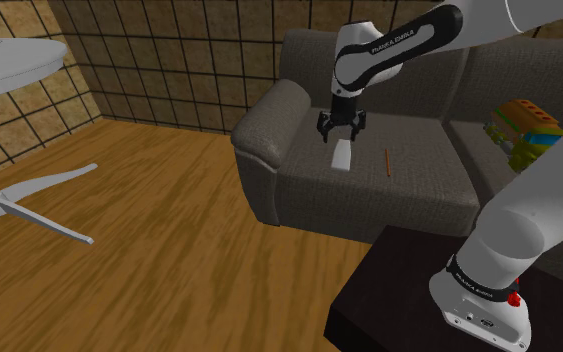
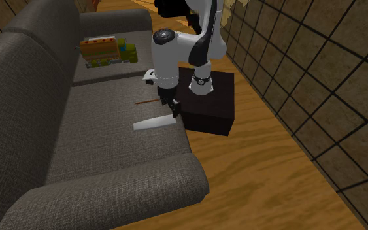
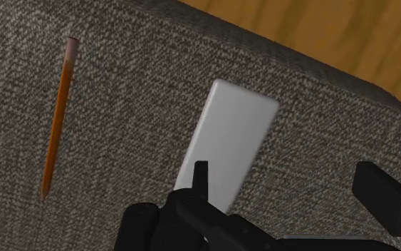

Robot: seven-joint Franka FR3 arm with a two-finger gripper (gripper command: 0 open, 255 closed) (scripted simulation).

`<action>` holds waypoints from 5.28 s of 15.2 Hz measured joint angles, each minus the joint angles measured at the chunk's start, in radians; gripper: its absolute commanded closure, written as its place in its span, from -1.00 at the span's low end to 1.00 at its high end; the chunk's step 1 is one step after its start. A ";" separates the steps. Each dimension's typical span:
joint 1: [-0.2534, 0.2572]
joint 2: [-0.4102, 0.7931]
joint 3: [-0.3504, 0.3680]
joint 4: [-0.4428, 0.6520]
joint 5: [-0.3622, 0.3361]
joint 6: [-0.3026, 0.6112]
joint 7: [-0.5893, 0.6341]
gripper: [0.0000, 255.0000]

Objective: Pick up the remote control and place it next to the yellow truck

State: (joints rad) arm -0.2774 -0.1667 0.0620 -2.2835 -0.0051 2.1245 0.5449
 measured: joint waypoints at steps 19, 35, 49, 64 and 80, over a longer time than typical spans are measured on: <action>-0.081 0.252 -0.063 0.035 -0.005 0.207 0.224 -1.00; -0.081 0.235 -0.063 0.044 -0.005 0.181 0.225 1.00; -0.080 0.139 -0.062 0.132 -0.003 -0.003 0.223 1.00; -0.080 0.083 -0.062 0.271 -0.003 -0.198 0.223 1.00; -0.125 0.077 -0.116 0.417 -0.007 -0.350 0.125 1.00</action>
State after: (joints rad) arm -0.4022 -0.0899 -0.0542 -1.8668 -0.0124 1.7747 0.6696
